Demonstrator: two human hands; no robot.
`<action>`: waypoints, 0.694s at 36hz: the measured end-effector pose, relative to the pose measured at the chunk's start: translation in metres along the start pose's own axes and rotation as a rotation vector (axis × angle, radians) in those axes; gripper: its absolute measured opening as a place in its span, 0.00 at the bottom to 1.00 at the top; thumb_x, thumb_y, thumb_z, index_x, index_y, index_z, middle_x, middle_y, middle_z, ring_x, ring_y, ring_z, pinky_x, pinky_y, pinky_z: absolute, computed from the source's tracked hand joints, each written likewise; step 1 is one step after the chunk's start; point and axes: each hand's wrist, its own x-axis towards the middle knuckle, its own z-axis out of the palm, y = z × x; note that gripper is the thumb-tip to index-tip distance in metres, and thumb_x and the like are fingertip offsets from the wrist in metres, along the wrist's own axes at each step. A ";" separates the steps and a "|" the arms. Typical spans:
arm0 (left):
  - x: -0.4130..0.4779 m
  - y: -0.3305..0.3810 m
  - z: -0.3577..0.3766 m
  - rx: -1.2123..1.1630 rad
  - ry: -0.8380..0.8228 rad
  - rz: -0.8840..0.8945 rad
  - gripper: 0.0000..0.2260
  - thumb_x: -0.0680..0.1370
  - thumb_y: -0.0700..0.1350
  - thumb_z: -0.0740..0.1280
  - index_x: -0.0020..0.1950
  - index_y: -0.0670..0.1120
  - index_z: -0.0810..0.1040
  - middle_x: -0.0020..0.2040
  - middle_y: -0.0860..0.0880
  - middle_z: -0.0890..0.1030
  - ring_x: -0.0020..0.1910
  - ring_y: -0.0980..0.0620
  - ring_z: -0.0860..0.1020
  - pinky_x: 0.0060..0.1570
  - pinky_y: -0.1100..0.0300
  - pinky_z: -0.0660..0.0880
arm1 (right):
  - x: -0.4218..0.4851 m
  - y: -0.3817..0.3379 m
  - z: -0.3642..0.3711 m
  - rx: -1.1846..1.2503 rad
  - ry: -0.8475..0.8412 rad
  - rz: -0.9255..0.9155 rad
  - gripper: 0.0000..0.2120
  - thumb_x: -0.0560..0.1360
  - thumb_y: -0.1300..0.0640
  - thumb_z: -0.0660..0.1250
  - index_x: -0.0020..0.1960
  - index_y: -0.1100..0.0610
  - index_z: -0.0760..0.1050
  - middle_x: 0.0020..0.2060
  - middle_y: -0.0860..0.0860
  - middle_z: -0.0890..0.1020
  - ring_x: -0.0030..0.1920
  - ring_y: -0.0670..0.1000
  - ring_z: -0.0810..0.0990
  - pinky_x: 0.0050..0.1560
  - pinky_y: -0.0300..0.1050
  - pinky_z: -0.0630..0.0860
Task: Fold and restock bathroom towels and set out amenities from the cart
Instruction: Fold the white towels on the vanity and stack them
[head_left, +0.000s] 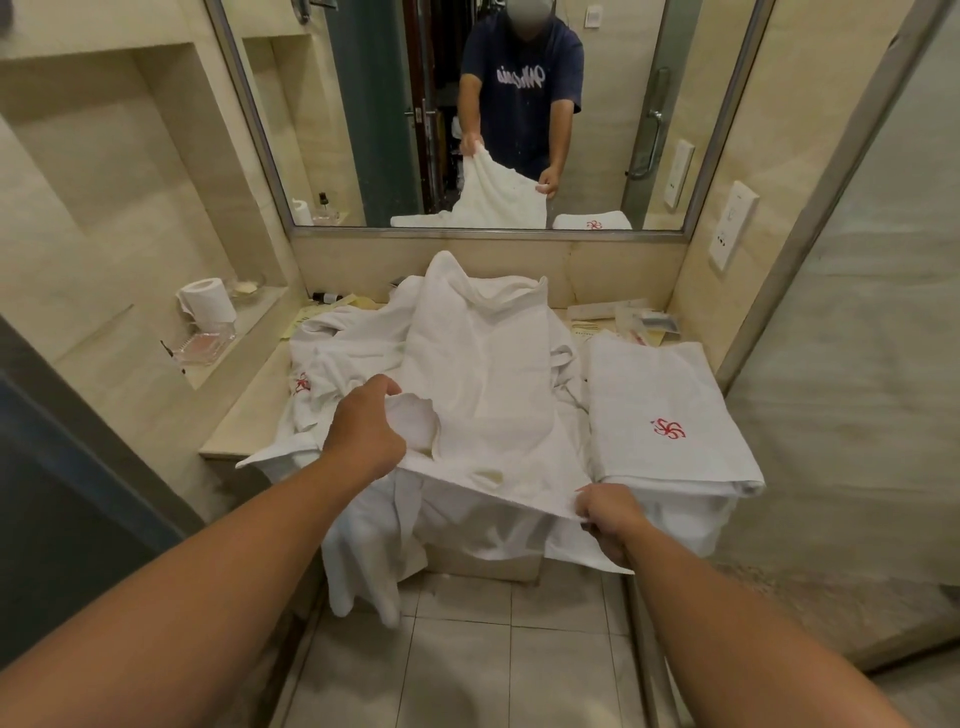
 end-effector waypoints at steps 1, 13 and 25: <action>0.000 -0.003 0.001 0.034 0.003 -0.001 0.26 0.71 0.32 0.73 0.63 0.53 0.72 0.56 0.48 0.77 0.51 0.48 0.75 0.44 0.56 0.78 | 0.001 -0.001 -0.001 0.062 0.025 0.021 0.09 0.69 0.73 0.58 0.39 0.62 0.71 0.38 0.57 0.71 0.36 0.53 0.65 0.33 0.46 0.62; -0.005 -0.007 -0.007 -0.093 0.096 -0.051 0.05 0.74 0.36 0.68 0.44 0.44 0.82 0.41 0.47 0.80 0.39 0.48 0.76 0.32 0.62 0.68 | -0.005 0.007 -0.002 -0.476 0.027 -0.115 0.17 0.73 0.74 0.56 0.31 0.58 0.70 0.29 0.53 0.72 0.30 0.50 0.70 0.30 0.39 0.66; -0.012 0.037 0.002 -0.243 0.099 -0.052 0.09 0.69 0.37 0.72 0.32 0.47 0.76 0.31 0.48 0.77 0.32 0.49 0.75 0.27 0.62 0.63 | -0.027 -0.012 0.063 -1.090 -0.158 -0.405 0.45 0.53 0.12 0.62 0.40 0.55 0.74 0.42 0.52 0.80 0.45 0.51 0.79 0.46 0.45 0.74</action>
